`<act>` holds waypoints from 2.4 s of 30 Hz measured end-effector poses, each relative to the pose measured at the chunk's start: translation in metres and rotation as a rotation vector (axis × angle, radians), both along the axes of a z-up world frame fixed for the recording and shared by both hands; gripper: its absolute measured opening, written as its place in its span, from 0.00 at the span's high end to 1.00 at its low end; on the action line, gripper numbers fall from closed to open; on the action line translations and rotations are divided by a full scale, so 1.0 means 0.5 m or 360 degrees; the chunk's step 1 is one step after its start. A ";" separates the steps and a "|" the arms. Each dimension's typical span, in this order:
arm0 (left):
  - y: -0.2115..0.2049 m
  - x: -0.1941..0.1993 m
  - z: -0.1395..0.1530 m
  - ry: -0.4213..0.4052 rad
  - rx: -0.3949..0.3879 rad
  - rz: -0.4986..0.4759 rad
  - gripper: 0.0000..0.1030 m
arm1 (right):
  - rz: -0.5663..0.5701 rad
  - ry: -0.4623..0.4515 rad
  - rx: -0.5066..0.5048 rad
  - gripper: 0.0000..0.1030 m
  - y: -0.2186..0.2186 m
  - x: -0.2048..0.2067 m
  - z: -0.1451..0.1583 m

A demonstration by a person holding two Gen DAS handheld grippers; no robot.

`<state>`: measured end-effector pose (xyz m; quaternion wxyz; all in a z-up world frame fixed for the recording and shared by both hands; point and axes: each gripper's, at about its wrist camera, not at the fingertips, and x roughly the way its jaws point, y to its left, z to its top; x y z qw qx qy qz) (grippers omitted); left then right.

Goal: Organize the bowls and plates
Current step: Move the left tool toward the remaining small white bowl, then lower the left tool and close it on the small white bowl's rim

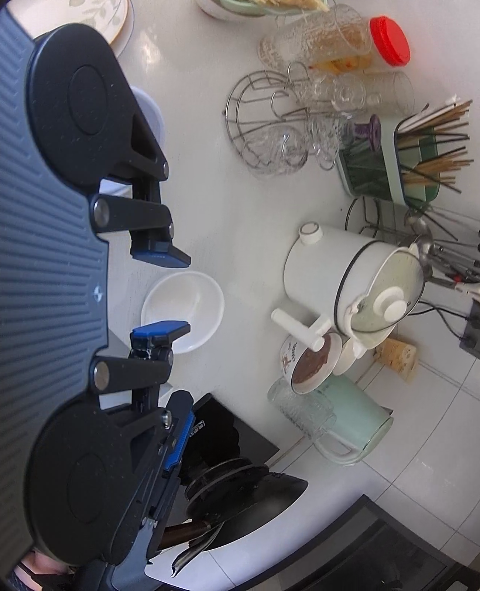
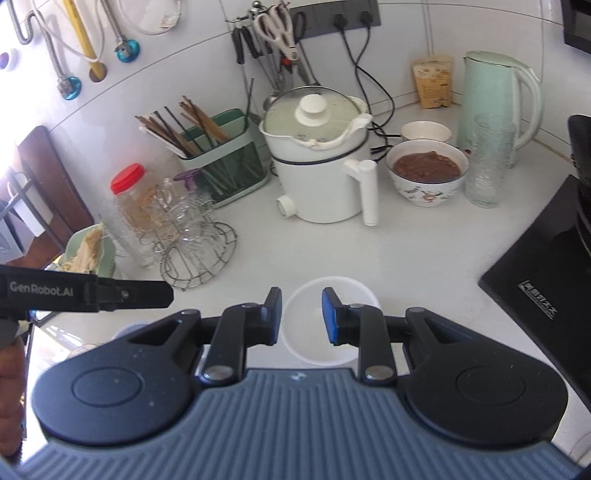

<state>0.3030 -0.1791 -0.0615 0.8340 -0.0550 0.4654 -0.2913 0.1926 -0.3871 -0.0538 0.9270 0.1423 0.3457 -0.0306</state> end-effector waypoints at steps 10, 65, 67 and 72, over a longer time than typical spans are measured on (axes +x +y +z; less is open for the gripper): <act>-0.063 0.008 -0.052 0.0023 0.0042 -0.0077 0.65 | -0.0068 0.0005 -0.0020 0.73 -0.053 -0.010 -0.026; -0.187 0.216 -0.275 0.0373 0.0225 0.0043 0.52 | -0.0225 0.0258 0.0329 0.60 -0.152 0.123 -0.243; -0.190 0.217 -0.274 0.0362 0.0255 0.0038 0.52 | -0.0221 0.0266 0.0335 0.60 -0.152 0.123 -0.248; -0.179 0.227 -0.286 0.0416 0.0263 0.0061 0.53 | -0.0204 0.0300 0.0338 0.65 -0.147 0.140 -0.258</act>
